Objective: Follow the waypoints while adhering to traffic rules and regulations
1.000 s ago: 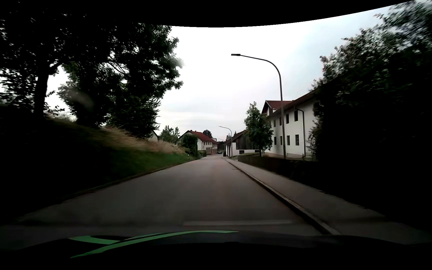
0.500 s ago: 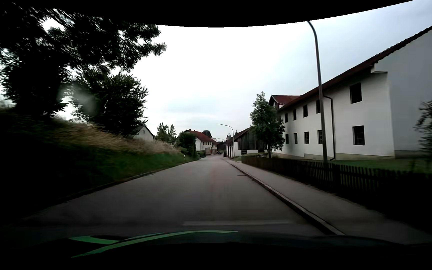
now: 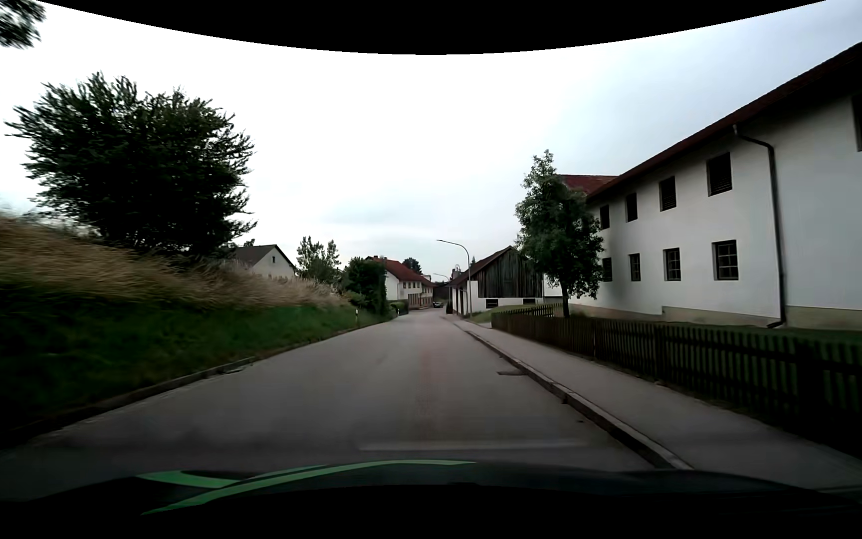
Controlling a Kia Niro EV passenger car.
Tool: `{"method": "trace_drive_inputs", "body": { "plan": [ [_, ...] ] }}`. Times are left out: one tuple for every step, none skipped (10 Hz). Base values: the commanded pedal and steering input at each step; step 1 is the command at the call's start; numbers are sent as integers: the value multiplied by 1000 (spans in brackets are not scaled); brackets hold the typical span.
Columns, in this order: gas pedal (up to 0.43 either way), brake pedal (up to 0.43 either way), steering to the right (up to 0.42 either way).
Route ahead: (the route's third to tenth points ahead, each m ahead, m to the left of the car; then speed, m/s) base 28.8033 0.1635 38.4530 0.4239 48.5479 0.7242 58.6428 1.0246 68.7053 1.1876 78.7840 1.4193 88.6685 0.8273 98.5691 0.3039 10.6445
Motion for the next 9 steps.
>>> {"method": "trace_drive_inputs", "body": {
  "plan": [
    [39,0,1],
    [39,0,1],
    [39,0,1],
    [39,0,1],
    [39,0,1],
    [39,0,1],
    [39,0,1],
    [39,0,1],
    [39,0,1]
  ]
}}
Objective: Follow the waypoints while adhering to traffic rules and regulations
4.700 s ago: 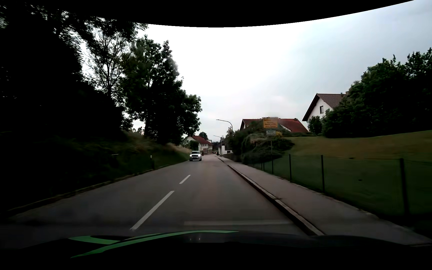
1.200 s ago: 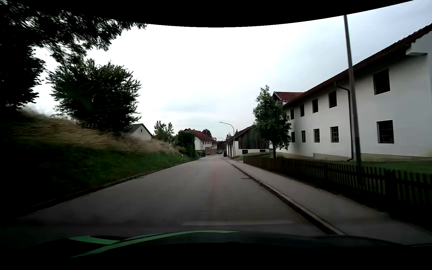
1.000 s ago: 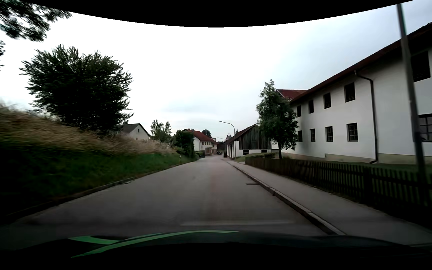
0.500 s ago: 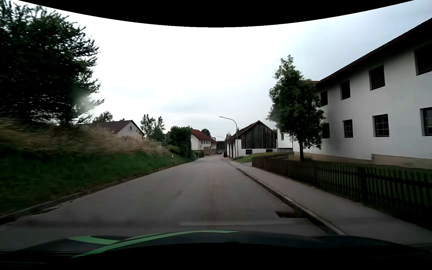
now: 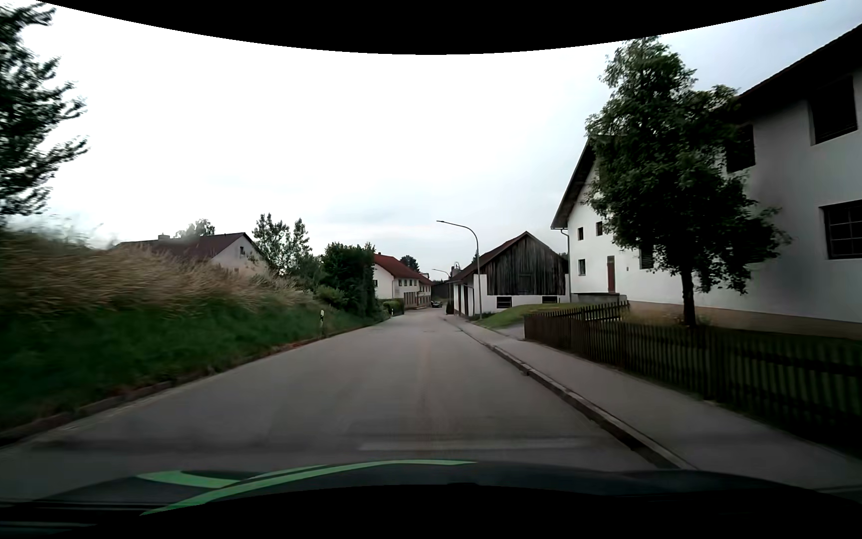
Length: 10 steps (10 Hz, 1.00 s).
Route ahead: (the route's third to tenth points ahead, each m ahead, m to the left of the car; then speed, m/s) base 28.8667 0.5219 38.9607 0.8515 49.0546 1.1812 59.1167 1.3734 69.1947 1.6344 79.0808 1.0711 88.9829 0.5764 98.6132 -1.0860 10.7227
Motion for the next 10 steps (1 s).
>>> {"method": "trace_drive_inputs", "body": {
  "plan": [
    [39,0,1],
    [39,0,0],
    [39,0,0],
    [39,0,0],
    [28,0,0],
    [28,0,0],
    [28,0,0],
    [20,0,-1],
    [20,0,-1],
    [20,0,-1]
  ]
}}
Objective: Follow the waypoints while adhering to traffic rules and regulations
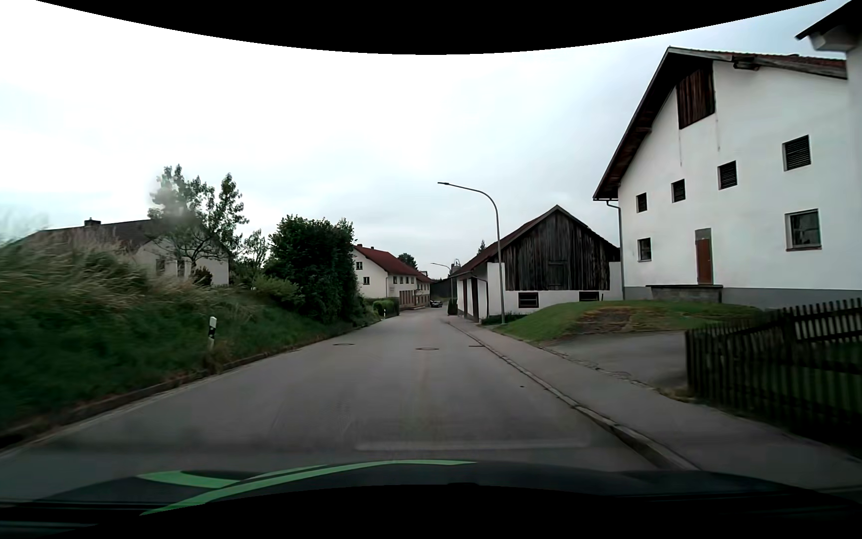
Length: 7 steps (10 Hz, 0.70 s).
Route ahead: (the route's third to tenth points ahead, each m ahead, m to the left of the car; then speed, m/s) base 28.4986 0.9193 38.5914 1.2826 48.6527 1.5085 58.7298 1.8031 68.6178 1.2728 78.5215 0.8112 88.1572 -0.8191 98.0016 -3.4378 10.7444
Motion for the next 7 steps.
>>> {"method": "trace_drive_inputs", "body": {
  "plan": [
    [20,0,-1],
    [20,0,-1],
    [20,0,-1],
    [8,0,-1],
    [8,0,-1],
    [0,0,-1],
    [0,0,-1]
  ]
}}
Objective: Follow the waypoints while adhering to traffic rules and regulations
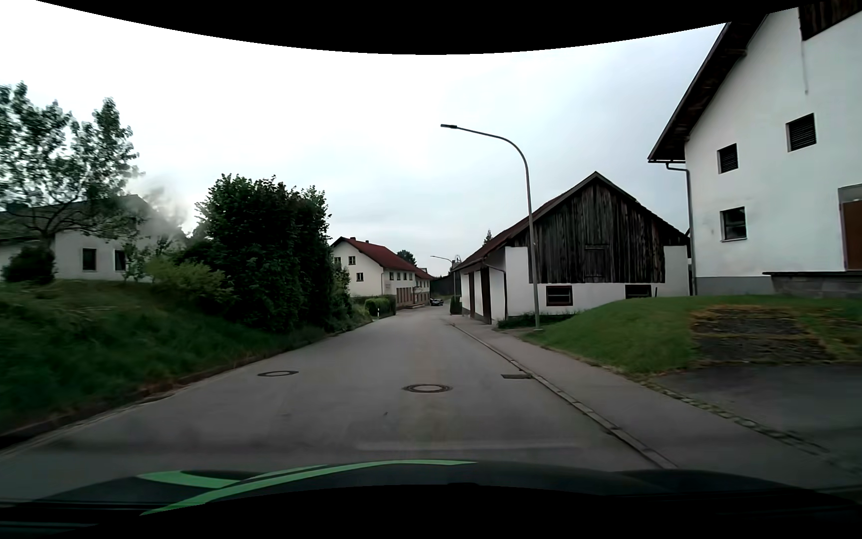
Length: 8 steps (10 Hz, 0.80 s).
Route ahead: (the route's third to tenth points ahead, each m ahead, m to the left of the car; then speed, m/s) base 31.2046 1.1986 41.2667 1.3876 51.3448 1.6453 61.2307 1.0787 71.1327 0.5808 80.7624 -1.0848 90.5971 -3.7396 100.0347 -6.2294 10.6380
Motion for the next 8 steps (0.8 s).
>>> {"method": "trace_drive_inputs", "body": {
  "plan": [
    [0,0,-1],
    [0,0,-2],
    [0,0,-2],
    [0,0,-2],
    [0,0,-2],
    [0,0,-3],
    [0,0,-3],
    [0,0,-4]
  ]
}}
